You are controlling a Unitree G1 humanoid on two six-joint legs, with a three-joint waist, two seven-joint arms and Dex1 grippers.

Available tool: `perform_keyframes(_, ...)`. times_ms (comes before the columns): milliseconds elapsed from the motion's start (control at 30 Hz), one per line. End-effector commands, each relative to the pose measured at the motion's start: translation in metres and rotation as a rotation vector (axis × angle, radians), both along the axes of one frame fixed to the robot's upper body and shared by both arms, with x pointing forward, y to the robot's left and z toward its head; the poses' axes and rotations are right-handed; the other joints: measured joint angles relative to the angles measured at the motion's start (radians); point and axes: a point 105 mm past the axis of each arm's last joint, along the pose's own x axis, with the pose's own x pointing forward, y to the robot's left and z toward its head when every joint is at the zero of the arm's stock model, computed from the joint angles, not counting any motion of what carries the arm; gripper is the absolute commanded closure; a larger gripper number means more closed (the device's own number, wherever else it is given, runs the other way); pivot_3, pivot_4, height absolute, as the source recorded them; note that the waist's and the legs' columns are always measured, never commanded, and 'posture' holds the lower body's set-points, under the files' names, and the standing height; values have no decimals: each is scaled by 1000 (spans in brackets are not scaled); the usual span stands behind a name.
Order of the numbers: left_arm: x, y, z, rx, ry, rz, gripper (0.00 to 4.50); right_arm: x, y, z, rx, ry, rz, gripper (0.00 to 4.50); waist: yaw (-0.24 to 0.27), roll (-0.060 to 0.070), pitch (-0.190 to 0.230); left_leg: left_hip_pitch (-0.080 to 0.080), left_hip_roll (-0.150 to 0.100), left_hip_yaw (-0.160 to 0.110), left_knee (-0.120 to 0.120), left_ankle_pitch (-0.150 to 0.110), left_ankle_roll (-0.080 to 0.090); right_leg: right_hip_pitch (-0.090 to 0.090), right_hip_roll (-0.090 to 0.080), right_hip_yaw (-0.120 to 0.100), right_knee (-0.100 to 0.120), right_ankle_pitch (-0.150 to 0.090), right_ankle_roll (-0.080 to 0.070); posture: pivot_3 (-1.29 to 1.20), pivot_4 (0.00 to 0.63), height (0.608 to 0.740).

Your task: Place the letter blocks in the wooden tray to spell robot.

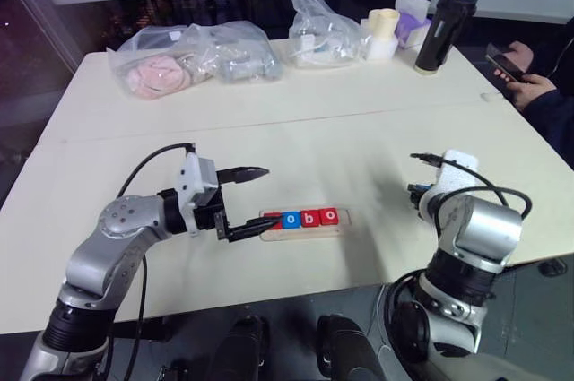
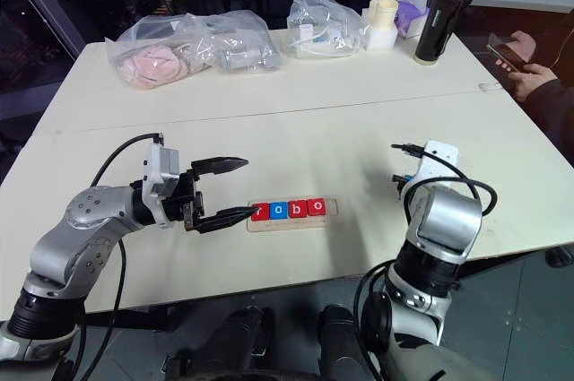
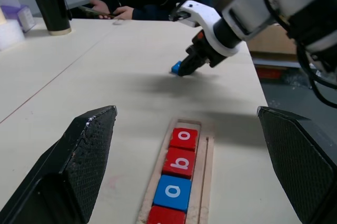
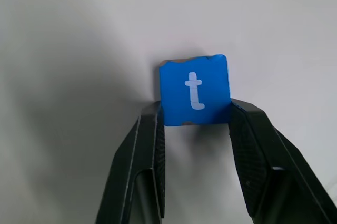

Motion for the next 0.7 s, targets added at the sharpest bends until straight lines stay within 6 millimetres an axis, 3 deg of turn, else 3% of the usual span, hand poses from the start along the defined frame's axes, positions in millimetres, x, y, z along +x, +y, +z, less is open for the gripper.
perform_keyframes(33,-1,0,9,-4,-47,-6,0,-2,18,11,-3,-72,111,3373,-2,0,0,0,0,0,0,0,0,0,0,0,0,0,0,0,150,740)
perform_keyframes(233,-1,-2,8,-6,-44,-9,0,-15,45,11,11,-120,236,3373,1,0,0,0,0,0,-1,0,0,-1,0,0,0,-1,0,0,150,740)
perform_keyframes(433,0,0,8,-3,-47,-4,0,-30,47,0,-29,-84,306,3373,3,0,0,-1,0,0,-1,0,-1,0,-1,0,-3,-1,0,0,150,740)
perform_keyframes(700,-1,1,7,0,-45,0,0,-40,46,1,-70,-89,363,3373,3,0,0,-3,0,-1,-4,0,-1,-1,-1,0,-9,-1,0,0,150,740)
